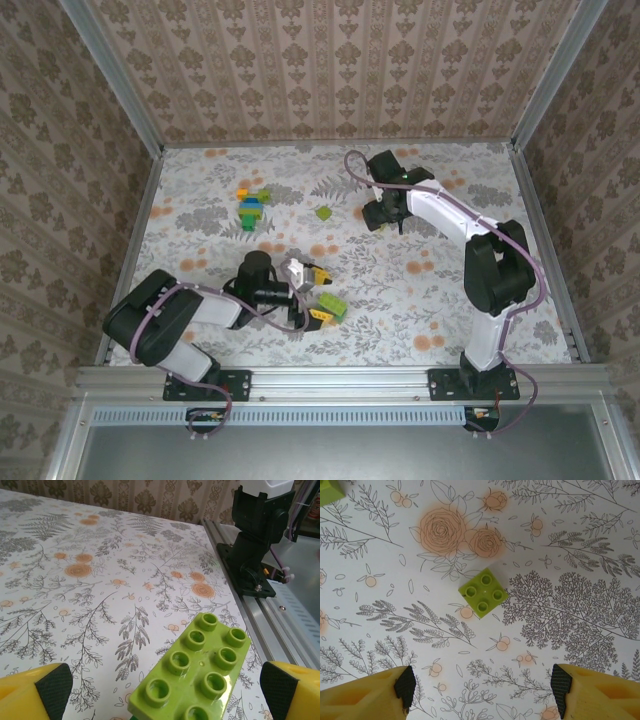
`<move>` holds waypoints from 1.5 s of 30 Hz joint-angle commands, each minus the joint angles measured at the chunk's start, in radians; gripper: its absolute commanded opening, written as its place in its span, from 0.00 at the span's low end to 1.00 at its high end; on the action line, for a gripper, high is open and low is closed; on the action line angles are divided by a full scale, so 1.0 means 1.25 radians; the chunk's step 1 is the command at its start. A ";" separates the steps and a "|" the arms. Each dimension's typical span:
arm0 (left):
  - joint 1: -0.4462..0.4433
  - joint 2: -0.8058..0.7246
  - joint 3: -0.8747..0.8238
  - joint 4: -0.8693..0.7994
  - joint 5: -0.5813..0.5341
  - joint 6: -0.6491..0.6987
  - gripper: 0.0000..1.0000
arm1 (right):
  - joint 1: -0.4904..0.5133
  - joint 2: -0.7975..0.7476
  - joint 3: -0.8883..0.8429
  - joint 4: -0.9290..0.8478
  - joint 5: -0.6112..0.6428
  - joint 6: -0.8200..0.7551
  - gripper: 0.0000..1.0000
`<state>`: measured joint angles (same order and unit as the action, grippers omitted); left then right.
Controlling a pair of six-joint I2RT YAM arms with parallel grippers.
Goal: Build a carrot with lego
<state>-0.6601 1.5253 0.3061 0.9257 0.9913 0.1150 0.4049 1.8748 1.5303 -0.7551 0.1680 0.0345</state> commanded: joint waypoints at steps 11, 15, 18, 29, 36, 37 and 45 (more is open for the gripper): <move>-0.017 0.027 0.036 -0.048 0.068 0.078 1.00 | -0.104 0.153 0.152 -0.024 -0.093 -0.062 0.75; -0.020 0.022 0.039 -0.070 0.068 0.087 0.99 | -0.124 0.214 0.216 -0.063 -0.120 0.013 0.75; -0.024 0.020 0.045 -0.088 0.062 0.097 0.98 | -0.125 0.246 0.227 -0.079 -0.109 0.076 0.74; -0.029 0.022 0.060 -0.128 0.051 0.112 0.88 | -0.113 0.209 0.121 0.034 -0.227 -0.069 0.73; -0.028 0.026 0.067 -0.141 0.053 0.114 0.76 | -0.114 0.242 0.177 -0.015 -0.260 -0.132 0.71; -0.028 0.026 0.068 -0.144 0.053 0.115 0.74 | -0.114 0.247 0.180 -0.021 -0.261 -0.135 0.71; -0.028 0.030 0.074 -0.158 0.052 0.118 0.66 | -0.114 0.235 0.157 -0.021 -0.302 -0.161 0.70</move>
<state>-0.6888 1.5589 0.3710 0.7437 1.0397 0.2375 0.2600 2.1693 1.7214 -0.7437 -0.1619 -0.1276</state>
